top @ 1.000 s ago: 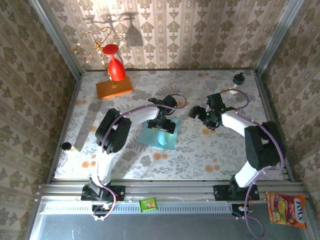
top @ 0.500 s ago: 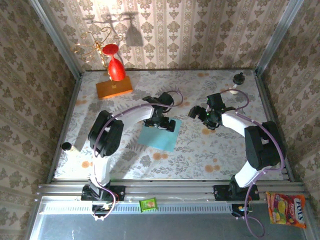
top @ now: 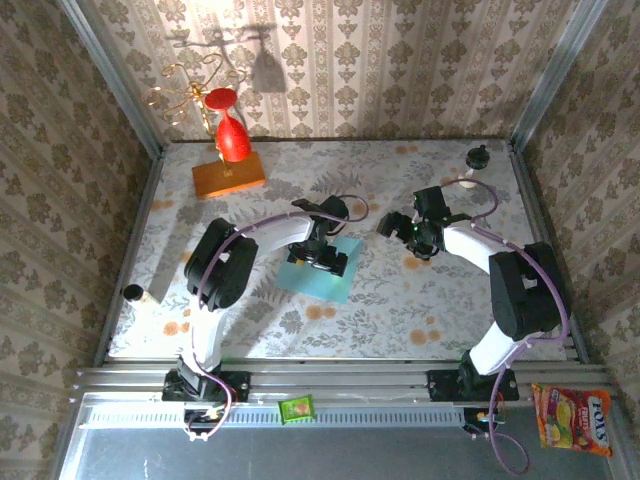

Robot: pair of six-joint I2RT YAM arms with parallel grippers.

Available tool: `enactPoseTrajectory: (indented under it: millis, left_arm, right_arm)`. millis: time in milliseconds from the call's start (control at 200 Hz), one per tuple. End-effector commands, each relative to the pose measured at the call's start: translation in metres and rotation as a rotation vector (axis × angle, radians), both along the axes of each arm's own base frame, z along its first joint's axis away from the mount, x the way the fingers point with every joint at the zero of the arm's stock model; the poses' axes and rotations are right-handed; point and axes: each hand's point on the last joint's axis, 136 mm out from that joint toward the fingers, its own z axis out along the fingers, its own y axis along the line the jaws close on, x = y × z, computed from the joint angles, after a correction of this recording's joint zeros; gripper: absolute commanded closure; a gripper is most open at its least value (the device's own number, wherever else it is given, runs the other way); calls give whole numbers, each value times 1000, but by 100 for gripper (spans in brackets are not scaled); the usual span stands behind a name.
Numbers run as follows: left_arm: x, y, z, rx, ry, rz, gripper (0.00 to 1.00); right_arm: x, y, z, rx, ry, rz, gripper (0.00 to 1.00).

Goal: Fold a paper plane with a square sheet of paper (pick it up from the middle)

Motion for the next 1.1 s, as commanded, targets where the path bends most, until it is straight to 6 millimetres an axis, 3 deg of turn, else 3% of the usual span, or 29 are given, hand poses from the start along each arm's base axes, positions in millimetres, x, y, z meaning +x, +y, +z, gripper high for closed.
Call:
enactPoseTrajectory:
  millis: [0,235,540,930,1095]
  left_arm:
    - [-5,6,-13,36,37,-19,4]
    - [-7,19,-26,33,59,36,12]
    - [-7,22,-31,31,57,48,21]
    - [-5,30,-34,78,44,42,27]
    - [-2,29,-27,67,29,39,36]
  right_arm:
    - [-1,-1,2,9,13,-10,3]
    - [-4,-1,2,4,20,-1,3]
    - [-3,-1,0,8,23,-10,3]
    - [-3,-2,0,6,23,-15,3]
    - [-3,-1,0,7,24,-14,3]
